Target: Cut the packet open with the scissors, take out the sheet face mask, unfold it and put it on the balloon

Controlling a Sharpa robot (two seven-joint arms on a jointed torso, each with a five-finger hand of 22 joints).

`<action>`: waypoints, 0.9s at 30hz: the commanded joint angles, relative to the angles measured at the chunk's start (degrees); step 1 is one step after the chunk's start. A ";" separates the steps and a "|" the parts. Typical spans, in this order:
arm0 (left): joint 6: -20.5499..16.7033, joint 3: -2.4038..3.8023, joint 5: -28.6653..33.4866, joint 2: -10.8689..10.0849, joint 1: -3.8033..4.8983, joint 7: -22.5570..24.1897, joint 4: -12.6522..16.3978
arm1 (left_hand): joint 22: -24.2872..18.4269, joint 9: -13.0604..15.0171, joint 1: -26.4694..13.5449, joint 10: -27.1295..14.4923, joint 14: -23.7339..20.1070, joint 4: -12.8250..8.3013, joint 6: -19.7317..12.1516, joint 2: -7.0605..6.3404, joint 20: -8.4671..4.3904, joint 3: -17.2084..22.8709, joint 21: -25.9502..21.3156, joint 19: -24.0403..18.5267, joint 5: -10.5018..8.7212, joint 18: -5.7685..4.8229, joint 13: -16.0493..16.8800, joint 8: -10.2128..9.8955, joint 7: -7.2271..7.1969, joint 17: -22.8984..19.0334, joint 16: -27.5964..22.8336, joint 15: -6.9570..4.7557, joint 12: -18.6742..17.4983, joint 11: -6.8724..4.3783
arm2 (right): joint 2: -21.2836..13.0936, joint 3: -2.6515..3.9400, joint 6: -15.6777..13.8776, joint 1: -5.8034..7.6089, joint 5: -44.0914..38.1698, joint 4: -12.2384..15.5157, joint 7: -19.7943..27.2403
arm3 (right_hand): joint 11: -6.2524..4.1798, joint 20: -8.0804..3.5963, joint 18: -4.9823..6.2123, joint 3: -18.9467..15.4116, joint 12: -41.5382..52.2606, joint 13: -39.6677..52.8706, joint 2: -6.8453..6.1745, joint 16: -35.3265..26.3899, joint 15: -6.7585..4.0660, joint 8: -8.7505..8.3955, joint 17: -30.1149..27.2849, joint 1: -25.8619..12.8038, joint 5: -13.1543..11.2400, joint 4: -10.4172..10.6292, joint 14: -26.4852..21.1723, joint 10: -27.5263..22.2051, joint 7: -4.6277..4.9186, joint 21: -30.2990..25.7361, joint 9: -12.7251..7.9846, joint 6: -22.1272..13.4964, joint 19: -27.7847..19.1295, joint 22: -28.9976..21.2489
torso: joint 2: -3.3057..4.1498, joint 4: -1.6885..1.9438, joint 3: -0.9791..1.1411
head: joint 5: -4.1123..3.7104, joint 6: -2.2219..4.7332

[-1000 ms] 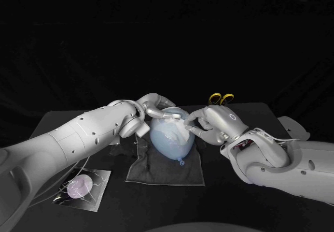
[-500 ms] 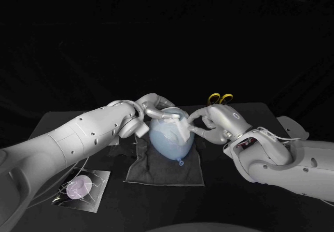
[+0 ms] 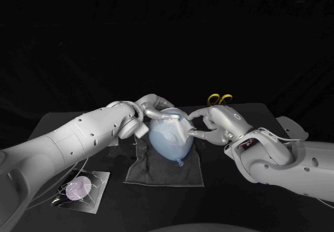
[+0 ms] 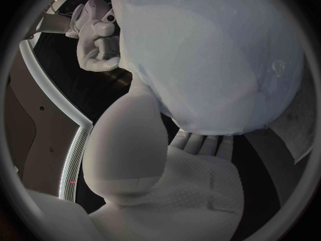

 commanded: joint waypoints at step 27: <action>1.04 -0.09 0.18 -0.24 -0.08 -0.57 0.24 | -0.08 0.12 0.62 0.53 -0.17 0.04 0.38 0.20 -0.27 0.24 -0.17 -0.16 0.16 -0.15 0.07 -0.21 3.37 0.02 -0.30 -0.28 -0.34 -0.02 | 7.04 -0.35 3.72 -4.45 -20.83 0.16 -9.65 | 0.17 -1.03 -0.52 -1.42 1.57 15.08 -0.02 0.20 -0.88 0.26 15.09 0.84 0.13 0.28 5.98 6.97 -1.27 3.92 -0.61 4.86 2.47 10.03 | 0.04 0.04 -0.03 | 0.18 -0.22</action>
